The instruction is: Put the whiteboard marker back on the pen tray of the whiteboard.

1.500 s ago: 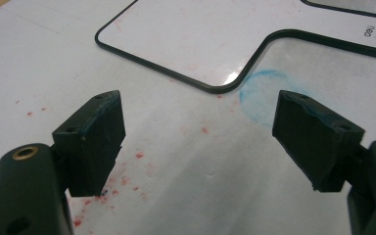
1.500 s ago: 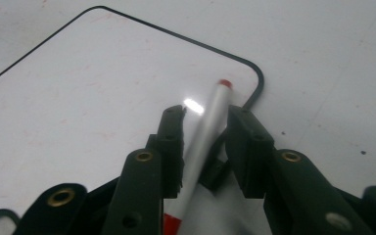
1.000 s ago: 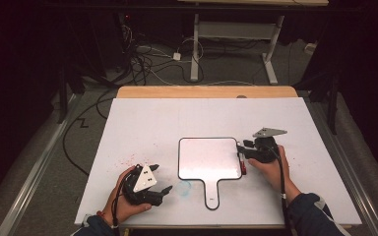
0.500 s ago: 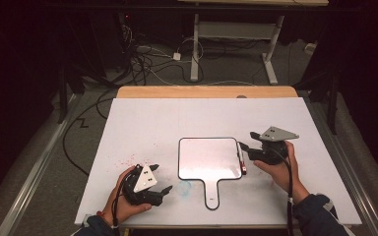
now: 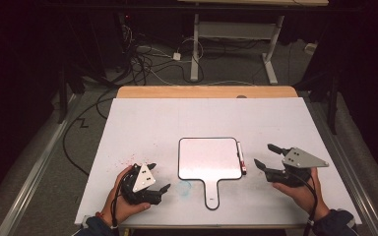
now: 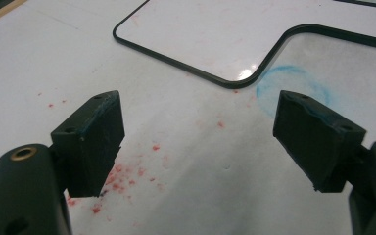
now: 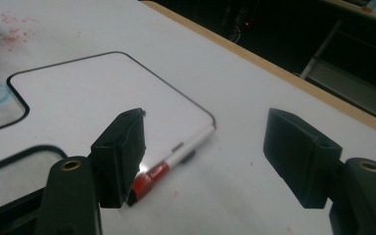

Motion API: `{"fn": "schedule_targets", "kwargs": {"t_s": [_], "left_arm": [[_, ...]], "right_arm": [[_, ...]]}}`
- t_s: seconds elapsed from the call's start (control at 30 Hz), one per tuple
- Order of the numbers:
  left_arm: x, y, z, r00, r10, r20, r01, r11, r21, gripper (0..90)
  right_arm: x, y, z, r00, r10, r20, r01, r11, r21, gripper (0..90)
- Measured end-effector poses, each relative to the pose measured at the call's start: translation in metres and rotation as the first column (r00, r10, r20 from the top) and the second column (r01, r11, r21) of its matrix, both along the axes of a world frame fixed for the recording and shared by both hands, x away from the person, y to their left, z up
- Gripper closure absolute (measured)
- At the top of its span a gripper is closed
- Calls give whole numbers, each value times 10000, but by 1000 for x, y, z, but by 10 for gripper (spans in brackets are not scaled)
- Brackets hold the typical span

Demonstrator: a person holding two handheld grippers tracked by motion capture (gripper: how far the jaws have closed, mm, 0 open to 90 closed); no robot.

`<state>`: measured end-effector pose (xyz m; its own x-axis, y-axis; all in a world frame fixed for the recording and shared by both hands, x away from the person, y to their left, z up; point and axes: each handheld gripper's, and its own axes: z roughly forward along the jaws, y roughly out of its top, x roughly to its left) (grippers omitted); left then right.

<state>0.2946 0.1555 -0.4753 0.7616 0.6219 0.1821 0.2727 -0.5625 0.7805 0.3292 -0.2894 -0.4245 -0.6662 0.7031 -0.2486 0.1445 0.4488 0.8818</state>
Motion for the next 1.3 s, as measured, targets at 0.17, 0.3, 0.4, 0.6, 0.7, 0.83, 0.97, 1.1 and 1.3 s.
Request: {"fn": "schedule_targets", "kwargs": {"t_s": [0.17, 0.3, 0.4, 0.6, 0.7, 0.83, 0.97, 1.1, 1.3], "left_arm": [[-2, 0, 1, 9999, 88, 78, -88, 10000, 43, 184], [-2, -1, 1, 9999, 117, 107, -117, 9999, -3, 184], [-2, -2, 1, 9999, 84, 143, -84, 10000, 21, 184], [0, -1, 0, 9999, 103, 96, -103, 9999, 9, 184], [0, -2, 0, 9999, 97, 82, -98, 9999, 34, 184], [0, -2, 0, 9999, 135, 86, -135, 9999, 33, 184], [1, -2, -1, 9999, 135, 4, -135, 9999, -8, 184], [2, -2, -1, 9998, 189, -48, -189, 9998, -16, 184], [5, -4, -1, 9998, 193, -64, -193, 9998, -36, 183]], "right_arm": [[-18, -13, -20, 9985, -538, 91, 540, 9983, -240, 330], [-24, -18, -20, 9982, -581, 118, 581, 9983, -37, 316], [-25, -18, -19, 9979, -618, 178, 618, 9981, -24, 310], [-22, -14, -21, 9975, -652, 258, 660, 9973, -312, 309], [-22, -14, -21, 9974, -674, 269, 683, 9971, -331, 304], [-22, -13, -21, 9964, -769, 358, 781, 9964, -336, 300], [-22, -14, -21, 9962, -785, 366, 798, 9962, -354, 298], [-21, -15, -21, 9958, -837, 364, 849, 9959, -316, 294], [-22, -15, -23, 9951, -929, 339, 943, 9946, -441, 292]]}}
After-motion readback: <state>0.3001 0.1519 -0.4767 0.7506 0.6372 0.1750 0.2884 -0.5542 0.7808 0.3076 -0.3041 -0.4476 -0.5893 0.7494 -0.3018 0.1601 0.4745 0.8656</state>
